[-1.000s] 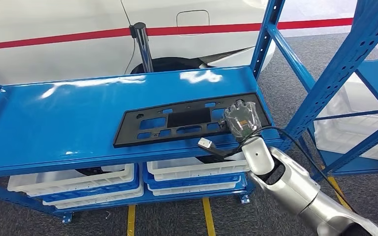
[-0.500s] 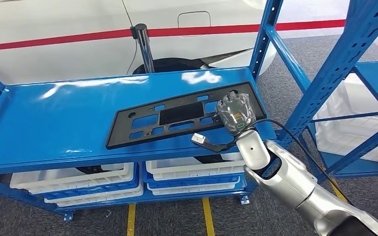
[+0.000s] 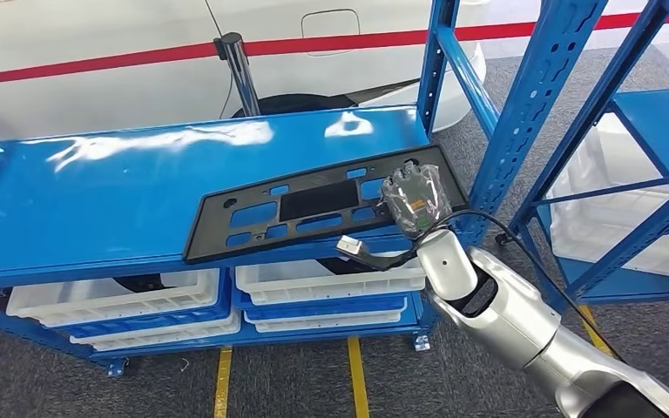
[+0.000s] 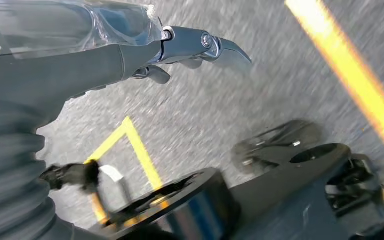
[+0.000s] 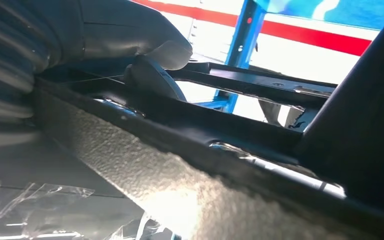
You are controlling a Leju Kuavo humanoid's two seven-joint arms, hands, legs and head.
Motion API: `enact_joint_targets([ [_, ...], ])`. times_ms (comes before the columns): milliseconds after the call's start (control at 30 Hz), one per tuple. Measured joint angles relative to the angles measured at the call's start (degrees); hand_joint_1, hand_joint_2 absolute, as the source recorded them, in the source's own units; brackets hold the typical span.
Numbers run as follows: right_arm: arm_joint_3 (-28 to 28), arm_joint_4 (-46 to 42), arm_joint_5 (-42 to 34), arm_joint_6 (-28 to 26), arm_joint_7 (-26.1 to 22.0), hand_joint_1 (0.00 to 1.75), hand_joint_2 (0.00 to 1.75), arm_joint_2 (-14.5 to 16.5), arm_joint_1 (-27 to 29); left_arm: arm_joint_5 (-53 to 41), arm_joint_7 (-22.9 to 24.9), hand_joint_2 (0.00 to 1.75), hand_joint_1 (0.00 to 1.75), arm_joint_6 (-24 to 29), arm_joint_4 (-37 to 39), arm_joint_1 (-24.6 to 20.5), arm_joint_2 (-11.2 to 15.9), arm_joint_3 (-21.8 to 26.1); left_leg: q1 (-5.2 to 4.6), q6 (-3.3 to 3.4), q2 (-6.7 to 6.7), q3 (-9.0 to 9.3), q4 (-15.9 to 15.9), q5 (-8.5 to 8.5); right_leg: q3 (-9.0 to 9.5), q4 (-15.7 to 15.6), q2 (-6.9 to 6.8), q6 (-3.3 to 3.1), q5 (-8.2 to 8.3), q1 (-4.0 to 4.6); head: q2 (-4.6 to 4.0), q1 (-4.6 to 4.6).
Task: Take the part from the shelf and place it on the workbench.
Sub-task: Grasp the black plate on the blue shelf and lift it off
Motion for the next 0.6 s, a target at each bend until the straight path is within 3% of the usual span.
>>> enact_joint_targets([
  [67,0.0,0.0,0.0,0.0,0.1,1.75,1.75,-0.1,-0.1,-0.1,0.1,1.75,0.0,0.0,0.0,0.3,0.0,0.0,-0.93,1.43,0.3,3.64,-6.6,1.6,-0.26,-0.2,-0.01,-0.08,0.77,0.15,0.0,0.02],
  [100,0.0,0.0,-0.1,-0.1,0.1,1.75,1.75,-0.2,-0.1,-0.1,0.1,1.75,0.0,0.0,0.0,0.4,0.0,0.0,-1.25,1.72,0.4,4.18,-8.0,1.86,-0.34,-0.4,-0.12,0.1,1.22,-0.05,0.0,0.02],
  [200,0.0,0.0,-0.3,-0.1,0.2,1.75,1.75,-0.2,-0.1,-0.1,0.2,1.75,0.0,0.0,0.0,0.5,-0.1,0.0,-1.41,1.74,0.4,3.82,-9.8,4.02,-0.6,-1.3,-0.26,0.98,2.29,-0.32,0.0,0.0],
  [233,0.0,0.0,-0.3,-0.1,0.2,1.75,1.75,-0.3,-0.1,-0.1,0.3,1.75,0.0,0.0,0.0,0.6,-0.1,0.0,-1.14,1.71,0.46,3.6,-10.6,5.02,-0.97,-0.9,-0.18,1.27,1.31,-0.19,0.0,0.01],
  [267,0.0,0.0,-0.3,-0.1,0.2,1.75,1.75,-0.4,-0.1,-0.1,0.4,1.75,0.0,0.0,0.0,0.6,-0.1,0.0,-0.78,1.58,0.53,3.22,-11.3,6.07,-1.61,0.8,-0.12,1.56,-0.81,-0.08,0.0,0.02],
  [333,0.0,0.0,-0.4,-0.1,0.2,1.75,1.75,-0.6,0.1,-0.1,0.4,1.75,0.0,0.1,0.0,0.5,-0.2,0.0,-0.27,1.29,0.59,2.08,-11.7,7.52,-3.37,7.4,-0.06,2.17,-6.59,-0.29,0.0,0.04],
  [367,0.0,0.0,-0.4,-0.1,0.2,1.75,1.75,-0.7,0.2,-0.1,0.4,1.75,0.0,0.1,0.0,0.5,-0.3,0.0,-0.09,1.08,0.59,1.38,-11.6,8.07,-4.04,11.1,-0.08,2.53,-8.37,-0.53,0.0,0.04],
  [400,0.0,0.0,-0.5,-0.1,0.2,1.75,1.75,-0.8,0.4,0.0,0.4,1.75,0.0,0.2,0.0,0.4,-0.5,0.0,0.12,0.84,0.61,0.67,-11.5,8.58,-4.09,13.7,-0.09,2.92,-8.61,-0.82,0.0,0.04],
  [433,0.0,0.0,-0.5,-0.1,0.2,1.75,1.75,-0.8,0.5,0.0,0.4,1.75,0.0,0.2,0.0,0.4,-0.6,0.0,0.38,0.56,0.62,-0.06,-11.4,9.04,-3.41,14.5,-0.1,3.36,-7.64,-1.13,0.0,0.04],
  [500,0.1,0.0,-0.6,-0.1,0.2,1.75,1.75,-0.9,0.6,0.1,0.4,1.75,0.0,0.3,0.0,0.1,-0.7,0.0,1.0,-0.14,0.62,-1.61,-10.6,9.72,0.72,10.4,-0.18,4.4,-4.24,-1.87,0.0,0.04],
  [533,0.1,0.0,-0.6,-0.2,0.1,1.75,1.75,-0.9,0.5,0.1,0.4,1.75,0.0,0.4,0.0,0.0,-0.7,0.1,1.16,-0.5,0.6,-2.42,-9.9,9.86,3.58,6.6,-0.2,4.99,-3.7,-2.21,0.0,0.04],
  [600,0.1,0.1,-0.9,-0.3,-0.1,1.75,1.75,-0.7,0.3,0.1,0.4,1.75,0.0,0.4,0.0,-0.3,-0.7,0.1,1.02,-1.2,0.52,-3.8,-8.5,10.12,7.54,0.3,-0.08,4.91,-4.72,-2.54,0.0,0.02],
])
